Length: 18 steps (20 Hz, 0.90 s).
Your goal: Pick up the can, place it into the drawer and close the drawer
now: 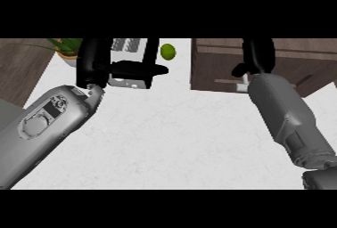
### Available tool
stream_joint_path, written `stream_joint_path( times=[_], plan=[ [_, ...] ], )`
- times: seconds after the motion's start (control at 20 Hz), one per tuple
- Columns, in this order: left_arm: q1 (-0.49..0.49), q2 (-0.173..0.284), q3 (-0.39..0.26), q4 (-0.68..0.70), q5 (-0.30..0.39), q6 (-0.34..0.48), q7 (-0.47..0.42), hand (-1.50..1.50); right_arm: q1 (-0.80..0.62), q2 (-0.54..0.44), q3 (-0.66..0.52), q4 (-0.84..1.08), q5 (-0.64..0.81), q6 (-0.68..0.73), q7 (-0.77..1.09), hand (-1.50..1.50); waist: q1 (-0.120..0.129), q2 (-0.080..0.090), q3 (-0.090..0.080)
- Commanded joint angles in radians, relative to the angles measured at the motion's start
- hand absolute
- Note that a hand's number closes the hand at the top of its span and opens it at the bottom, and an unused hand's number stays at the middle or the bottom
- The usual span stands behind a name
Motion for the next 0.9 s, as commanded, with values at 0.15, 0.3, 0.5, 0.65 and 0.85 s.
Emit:
stream_joint_path(
  times=[0.15,0.3,0.5,0.65,0.85],
  plan=[
    [0.064,0.002,0.018,-0.008,-0.016,-0.017,-0.052,-1.5,-0.105,0.012,-0.083,0.014,-0.1,0.045,-0.097,-1.5,0.015,0.012,0.002],
    [0.06,0.014,0.019,-0.044,-0.012,-0.025,-0.026,-1.5,-0.11,0.033,-0.148,-0.009,-0.187,0.073,-0.185,-1.5,0.017,0.007,0.004],
    [0.113,0.035,0.034,-0.058,-0.003,-0.041,-0.046,-1.5,-0.111,0.082,-0.233,-0.029,-0.289,0.083,-0.239,-1.5,0.019,0.005,0.004],
    [0.131,0.039,0.04,-0.074,-0.009,-0.031,-0.041,-1.5,-0.128,0.076,-0.278,-0.034,-0.347,0.15,-0.302,-1.5,0.006,-0.002,0.003],
    [0.147,0.063,0.051,-0.109,-0.012,-0.038,-0.032,-1.5,-0.138,0.111,-0.363,-0.052,-0.454,0.196,-0.351,-1.5,-0.006,-0.009,0.002]
  ],
)
